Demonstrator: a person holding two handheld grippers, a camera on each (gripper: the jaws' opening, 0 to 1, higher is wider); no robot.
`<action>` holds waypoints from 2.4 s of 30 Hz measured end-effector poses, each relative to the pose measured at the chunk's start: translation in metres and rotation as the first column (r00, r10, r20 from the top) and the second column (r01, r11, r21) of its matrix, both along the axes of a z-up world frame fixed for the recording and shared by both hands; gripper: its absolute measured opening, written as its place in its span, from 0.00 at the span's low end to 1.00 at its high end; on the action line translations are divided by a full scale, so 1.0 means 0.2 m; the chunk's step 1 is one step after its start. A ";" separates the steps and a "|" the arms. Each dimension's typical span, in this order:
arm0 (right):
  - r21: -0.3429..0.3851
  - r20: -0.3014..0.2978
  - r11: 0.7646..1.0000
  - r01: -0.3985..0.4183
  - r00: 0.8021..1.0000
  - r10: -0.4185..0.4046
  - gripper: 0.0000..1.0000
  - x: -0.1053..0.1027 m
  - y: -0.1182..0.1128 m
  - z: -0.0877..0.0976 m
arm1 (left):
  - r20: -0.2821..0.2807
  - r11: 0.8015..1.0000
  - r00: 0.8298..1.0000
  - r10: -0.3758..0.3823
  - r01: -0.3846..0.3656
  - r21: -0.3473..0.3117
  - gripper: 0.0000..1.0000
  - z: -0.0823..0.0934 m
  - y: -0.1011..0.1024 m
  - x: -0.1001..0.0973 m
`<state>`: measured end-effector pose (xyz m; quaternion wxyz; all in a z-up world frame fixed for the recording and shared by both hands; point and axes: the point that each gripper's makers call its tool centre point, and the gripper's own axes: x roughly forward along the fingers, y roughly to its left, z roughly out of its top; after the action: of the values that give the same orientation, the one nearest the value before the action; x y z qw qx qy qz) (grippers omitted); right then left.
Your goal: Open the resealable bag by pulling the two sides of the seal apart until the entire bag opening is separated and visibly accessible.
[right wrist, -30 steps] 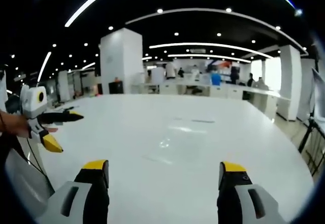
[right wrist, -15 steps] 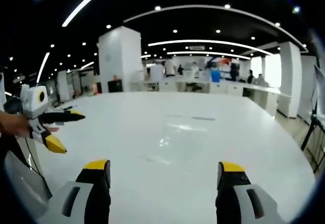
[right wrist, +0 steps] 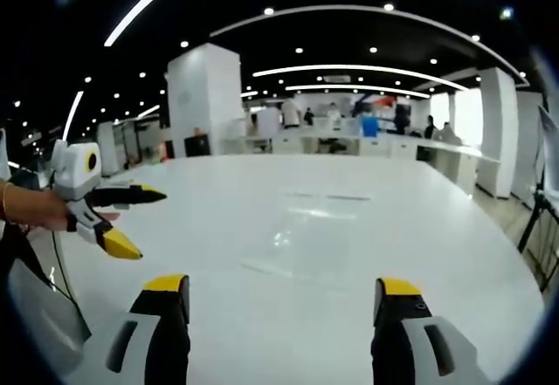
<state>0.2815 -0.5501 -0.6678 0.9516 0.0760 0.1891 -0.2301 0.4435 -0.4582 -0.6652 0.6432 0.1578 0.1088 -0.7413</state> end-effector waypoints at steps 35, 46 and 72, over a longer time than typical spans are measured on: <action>0.033 -0.014 0.999 0.002 1.000 -0.001 0.86 -0.02 0.01 -0.05 | 0.107 0.994 0.990 -0.095 0.089 0.064 0.78 -0.09 -0.25 0.02; 0.047 -0.017 0.999 0.009 1.000 -0.008 0.86 -0.03 0.01 -0.07 | 0.131 0.989 0.984 -0.119 0.106 0.101 0.73 -0.17 -0.33 0.00; 0.058 -0.017 0.998 0.023 1.000 -0.022 0.86 -0.05 0.02 -0.07 | 0.446 0.957 0.853 -0.271 0.189 0.221 0.62 -0.33 -0.50 -0.02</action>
<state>0.2706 -0.5456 -0.6827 0.9447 0.1037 0.2027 -0.2359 0.4392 -0.5590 -0.7314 0.5408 0.3991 -0.0084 -0.7404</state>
